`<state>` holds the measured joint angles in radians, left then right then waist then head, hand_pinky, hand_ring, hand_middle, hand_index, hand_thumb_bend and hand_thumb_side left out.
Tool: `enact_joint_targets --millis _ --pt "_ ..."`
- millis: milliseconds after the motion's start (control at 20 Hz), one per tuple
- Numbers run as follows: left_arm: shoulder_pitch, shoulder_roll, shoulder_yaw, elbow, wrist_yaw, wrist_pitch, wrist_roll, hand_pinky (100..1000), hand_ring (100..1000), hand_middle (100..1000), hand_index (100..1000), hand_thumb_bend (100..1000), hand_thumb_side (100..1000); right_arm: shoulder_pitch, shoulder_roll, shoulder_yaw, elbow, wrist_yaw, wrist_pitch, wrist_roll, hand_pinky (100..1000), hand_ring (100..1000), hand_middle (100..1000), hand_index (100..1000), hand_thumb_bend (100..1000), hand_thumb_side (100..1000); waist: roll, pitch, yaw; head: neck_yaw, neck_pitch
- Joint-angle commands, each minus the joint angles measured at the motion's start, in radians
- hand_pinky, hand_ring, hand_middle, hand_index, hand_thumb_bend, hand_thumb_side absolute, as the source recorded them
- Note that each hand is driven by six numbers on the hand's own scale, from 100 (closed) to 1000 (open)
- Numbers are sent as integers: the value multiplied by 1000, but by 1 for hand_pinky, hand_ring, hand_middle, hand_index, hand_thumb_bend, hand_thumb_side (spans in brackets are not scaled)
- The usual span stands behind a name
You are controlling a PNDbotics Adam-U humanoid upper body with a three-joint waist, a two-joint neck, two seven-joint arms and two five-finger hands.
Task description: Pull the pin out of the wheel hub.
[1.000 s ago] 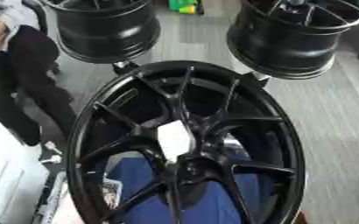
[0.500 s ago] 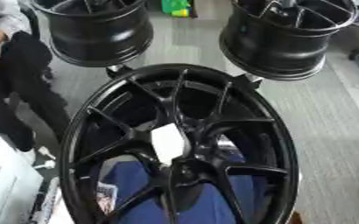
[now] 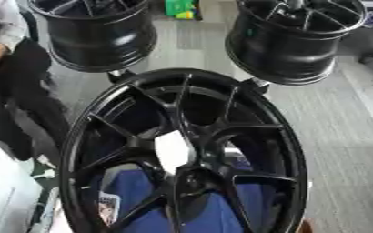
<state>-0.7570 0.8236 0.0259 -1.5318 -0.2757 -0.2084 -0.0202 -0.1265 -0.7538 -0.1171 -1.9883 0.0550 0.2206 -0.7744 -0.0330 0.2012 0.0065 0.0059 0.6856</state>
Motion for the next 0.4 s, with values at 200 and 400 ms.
enact_joint_targets --millis 200,400 --pt "32 6 -1 -100 24 41 27 717 675 628 781 100 321 -14 -46 -14 -12 6 1 10 859 724 677 712 100 359 -4 -13 0 7 2" --pt "49 4 -2 -125 20 49 29 714 670 623 777 100 319 -13 -46 -14 -12 6 2 11 859 723 676 712 100 358 -6 -15 1 8 6"
